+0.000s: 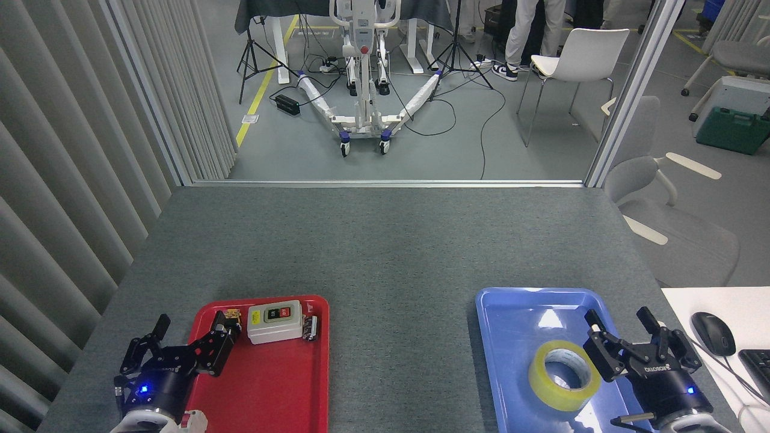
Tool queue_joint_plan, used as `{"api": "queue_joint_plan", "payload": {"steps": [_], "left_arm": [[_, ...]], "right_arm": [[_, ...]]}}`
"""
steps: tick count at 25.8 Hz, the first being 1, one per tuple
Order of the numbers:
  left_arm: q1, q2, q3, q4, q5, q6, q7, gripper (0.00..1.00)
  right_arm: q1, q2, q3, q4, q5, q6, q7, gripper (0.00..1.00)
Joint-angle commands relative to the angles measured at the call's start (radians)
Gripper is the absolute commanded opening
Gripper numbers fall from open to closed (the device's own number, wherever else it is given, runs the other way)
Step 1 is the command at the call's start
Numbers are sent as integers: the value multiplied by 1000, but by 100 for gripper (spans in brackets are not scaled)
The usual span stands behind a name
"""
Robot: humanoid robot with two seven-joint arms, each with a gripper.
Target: Place and move tape with both arms
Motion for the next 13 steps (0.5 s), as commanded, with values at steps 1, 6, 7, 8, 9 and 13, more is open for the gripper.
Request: {"api": "queue_joint_plan", "payload": {"steps": [1, 6, 7, 8, 9, 13], "left_arm": [[1, 2, 0, 0, 20, -1, 0, 99], [4, 7, 0, -8, 23, -1, 0, 99], [4, 7, 0, -9, 23, -1, 0, 99], [4, 7, 0, -9, 23, -3, 0, 99], [4, 7, 0, -11, 23, -3, 0, 99], [6, 7, 0, -12, 29, -4, 0, 99]], "right_arm": [[13, 1, -23, -3, 7, 23, -110, 100], [61, -7, -17, -20, 56, 114, -197, 100], [73, -8, -14, -21, 62, 134, -190, 100], [84, -8, -11, -25, 62, 152, -173, 100], [99, -10, -9, -29, 64, 178, -151, 100], [145, -11, 8, -71, 70, 296, -113, 100]]}}
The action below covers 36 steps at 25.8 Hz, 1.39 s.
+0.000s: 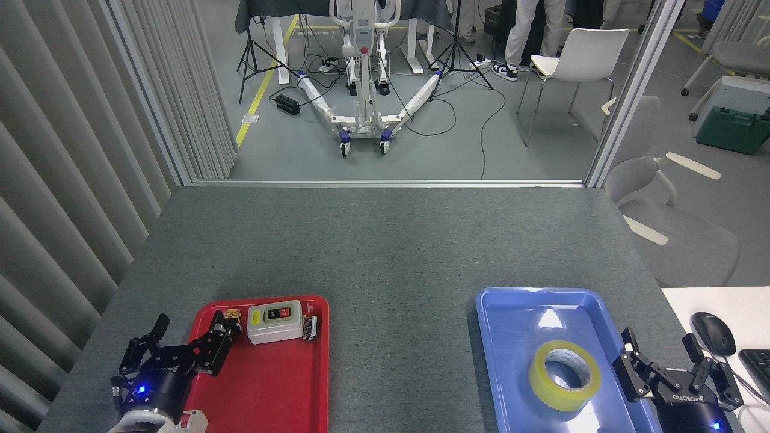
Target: Place and move tape with both arms
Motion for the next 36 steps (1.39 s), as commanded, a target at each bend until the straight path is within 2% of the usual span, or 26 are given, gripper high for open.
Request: {"api": "queue_joint_plan", "payload": {"steps": [1, 10, 16, 20, 36], "left_arm": [[1, -3, 3, -2, 4, -1, 0, 99], [9, -14, 11, -8, 4, -42, 0, 99], [15, -14, 12, -8, 6, -42, 0, 99], [15, -14, 14, -8, 6, -44, 0, 99], [20, -15, 58, -8, 17, -56, 0, 99]], "right_arm": [[30, -1, 23, -25, 20, 91, 25, 100], [24, 3, 61, -34, 63, 157, 28, 100], [20, -23, 72, -25, 44, 86, 25, 100], [12, -21, 124, -30, 23, 48, 25, 100], [14, 28, 156, -36, 27, 51, 48, 100]]}}
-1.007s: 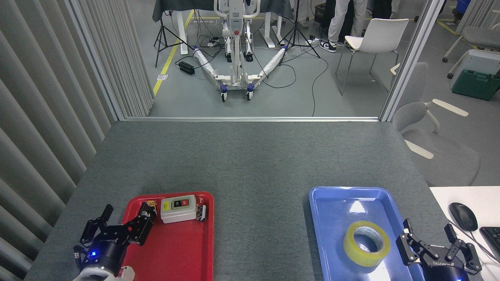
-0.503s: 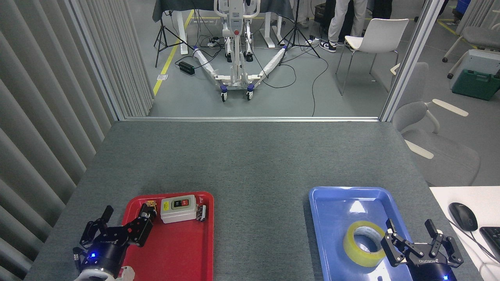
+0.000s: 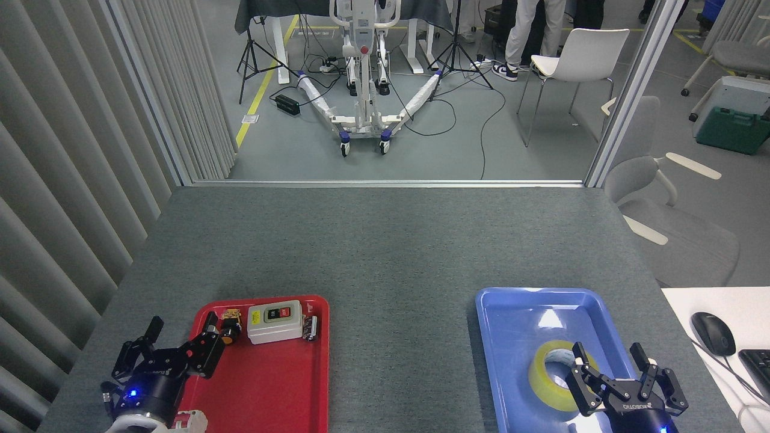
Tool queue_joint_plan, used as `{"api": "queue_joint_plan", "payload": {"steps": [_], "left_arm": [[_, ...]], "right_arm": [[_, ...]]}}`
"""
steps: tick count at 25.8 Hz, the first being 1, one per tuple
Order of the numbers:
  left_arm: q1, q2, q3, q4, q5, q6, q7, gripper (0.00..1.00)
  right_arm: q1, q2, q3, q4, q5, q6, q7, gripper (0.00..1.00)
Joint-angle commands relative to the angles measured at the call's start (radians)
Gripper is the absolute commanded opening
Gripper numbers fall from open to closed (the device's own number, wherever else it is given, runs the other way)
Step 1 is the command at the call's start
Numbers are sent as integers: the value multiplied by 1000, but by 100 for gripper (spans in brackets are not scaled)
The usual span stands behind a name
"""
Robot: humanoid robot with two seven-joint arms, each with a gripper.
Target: Place and move tape with both arms
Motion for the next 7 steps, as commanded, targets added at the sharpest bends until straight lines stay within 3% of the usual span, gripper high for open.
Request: {"api": "queue_joint_plan", "payload": {"steps": [1, 7], "left_arm": [[2, 1, 6, 0, 13, -8, 0, 99], [2, 1, 15, -1, 20, -11, 0, 99]], "right_arm": [[-2, 6, 1, 0, 2, -1, 9, 100], [-2, 6, 1, -1, 3, -3, 9, 100]]}}
